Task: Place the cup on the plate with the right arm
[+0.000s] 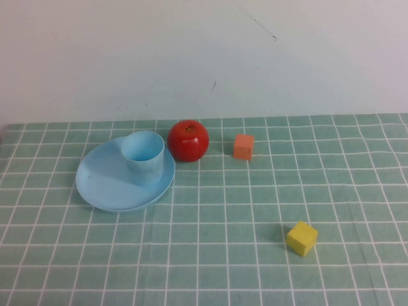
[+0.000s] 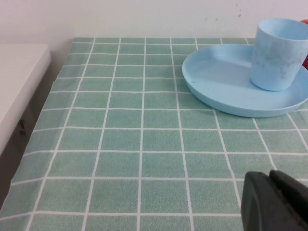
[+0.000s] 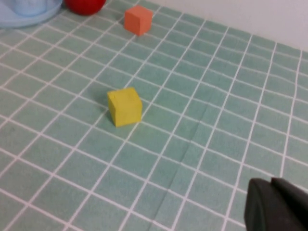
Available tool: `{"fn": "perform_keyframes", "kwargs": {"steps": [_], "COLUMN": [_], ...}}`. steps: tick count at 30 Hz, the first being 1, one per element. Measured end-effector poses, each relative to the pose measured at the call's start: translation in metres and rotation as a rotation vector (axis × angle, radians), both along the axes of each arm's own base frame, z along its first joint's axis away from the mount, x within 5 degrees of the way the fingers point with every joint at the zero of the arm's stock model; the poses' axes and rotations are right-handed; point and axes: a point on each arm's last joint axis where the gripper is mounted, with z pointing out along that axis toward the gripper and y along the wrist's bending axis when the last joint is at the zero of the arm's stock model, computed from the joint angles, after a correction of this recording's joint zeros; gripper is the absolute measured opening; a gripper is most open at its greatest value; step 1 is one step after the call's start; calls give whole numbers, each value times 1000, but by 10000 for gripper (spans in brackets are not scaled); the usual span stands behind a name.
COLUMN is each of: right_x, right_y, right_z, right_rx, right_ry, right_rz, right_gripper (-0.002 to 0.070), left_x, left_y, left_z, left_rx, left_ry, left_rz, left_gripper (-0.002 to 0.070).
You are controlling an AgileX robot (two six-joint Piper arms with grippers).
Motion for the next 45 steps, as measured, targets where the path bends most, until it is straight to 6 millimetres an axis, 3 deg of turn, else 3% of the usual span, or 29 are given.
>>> {"fn": "perform_keyframes", "kwargs": {"steps": [8, 18, 24, 45], "right_x": [6, -4, -2, 0], "right_y": [-10, -17, -18, -21], "right_z": [-34, -41, -79, -79], "right_rx": [-167, -101, -93, 5], "right_ry": [16, -139, -85, -118], "right_rz": [-76, -203, -256, -388], "right_gripper": [-3, -3, -3, -3], "left_x": [0, 0, 0, 0], "left_y": [0, 0, 0, 0], "left_z": [0, 0, 0, 0], "left_rx": [0, 0, 0, 0], "left_ry": [0, 0, 0, 0], "left_rz": [0, 0, 0, 0], "left_gripper": [-3, -3, -3, -3]}}
